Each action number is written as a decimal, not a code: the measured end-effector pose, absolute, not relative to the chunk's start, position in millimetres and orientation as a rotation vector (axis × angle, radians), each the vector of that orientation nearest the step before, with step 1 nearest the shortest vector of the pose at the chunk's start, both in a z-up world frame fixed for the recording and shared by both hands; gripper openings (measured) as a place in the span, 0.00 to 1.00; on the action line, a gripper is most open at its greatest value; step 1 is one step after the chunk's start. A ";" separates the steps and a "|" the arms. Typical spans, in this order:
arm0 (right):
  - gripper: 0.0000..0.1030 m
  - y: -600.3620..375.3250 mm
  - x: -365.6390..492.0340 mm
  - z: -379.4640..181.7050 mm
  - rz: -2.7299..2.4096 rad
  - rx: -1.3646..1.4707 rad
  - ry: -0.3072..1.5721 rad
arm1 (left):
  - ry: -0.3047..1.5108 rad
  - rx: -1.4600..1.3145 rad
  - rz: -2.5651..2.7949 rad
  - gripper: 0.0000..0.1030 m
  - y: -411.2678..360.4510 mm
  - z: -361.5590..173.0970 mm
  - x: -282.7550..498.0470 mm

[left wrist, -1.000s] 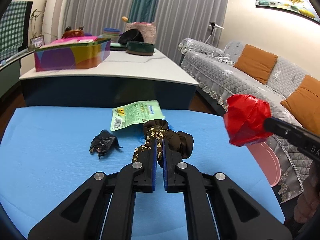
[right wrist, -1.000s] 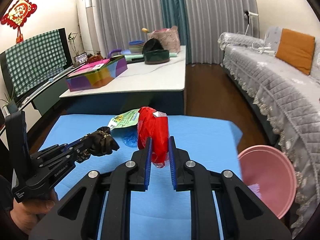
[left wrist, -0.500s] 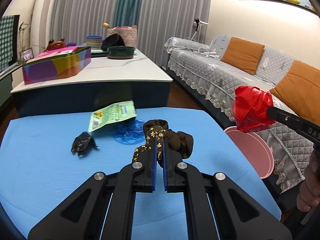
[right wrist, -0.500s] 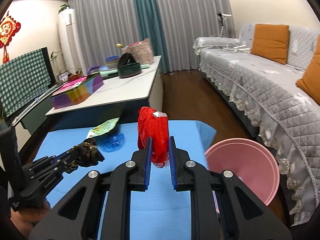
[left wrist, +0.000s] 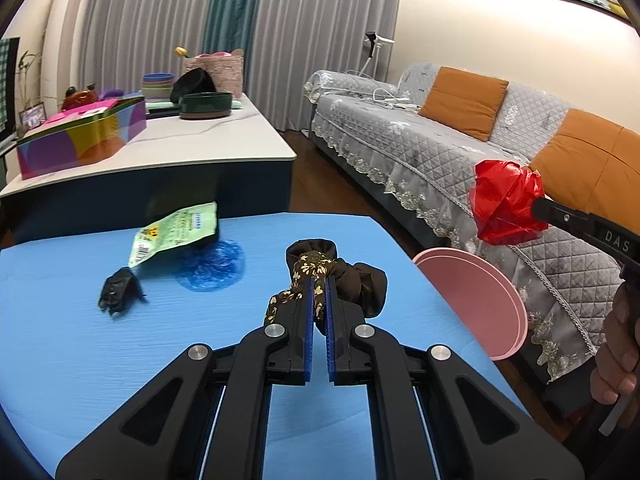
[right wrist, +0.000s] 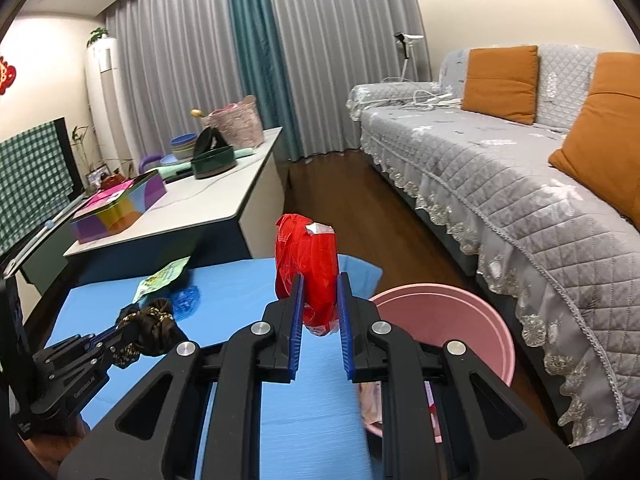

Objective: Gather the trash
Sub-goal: 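Carry the red bag and brown cloth with both tools to the pink bin, then open both tools over the pink bin to drop the bag and cloth, then move both tools back over the table toward the black bag and blue net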

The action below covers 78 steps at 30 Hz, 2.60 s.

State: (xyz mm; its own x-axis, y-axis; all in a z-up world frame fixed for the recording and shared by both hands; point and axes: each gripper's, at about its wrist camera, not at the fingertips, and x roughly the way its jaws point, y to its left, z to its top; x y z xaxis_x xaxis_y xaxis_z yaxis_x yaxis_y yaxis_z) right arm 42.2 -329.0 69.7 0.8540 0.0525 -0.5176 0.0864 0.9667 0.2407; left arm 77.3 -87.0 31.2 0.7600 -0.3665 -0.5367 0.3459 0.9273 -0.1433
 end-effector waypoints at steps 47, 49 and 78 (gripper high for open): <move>0.16 -440.1 58.9 43.4 -0.249 0.321 0.613 | 0.633 0.000 -0.603 0.05 -261.6 32.7 133.4; 0.16 -442.1 60.3 41.2 -0.253 0.322 0.617 | 0.636 0.009 -0.610 0.05 -269.4 31.2 136.6; 0.44 -424.4 62.6 36.0 -0.237 0.367 0.628 | 0.652 0.008 -0.542 0.46 -192.1 35.5 106.9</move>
State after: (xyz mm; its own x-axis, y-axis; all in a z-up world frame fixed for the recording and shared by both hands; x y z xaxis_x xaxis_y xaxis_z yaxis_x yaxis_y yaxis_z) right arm 62.6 -424.4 36.0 0.7853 -0.1049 -0.6102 0.3246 0.9090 0.2614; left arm 106.9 -192.1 35.5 0.6617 -0.4770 -0.5785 0.4819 0.8616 -0.1592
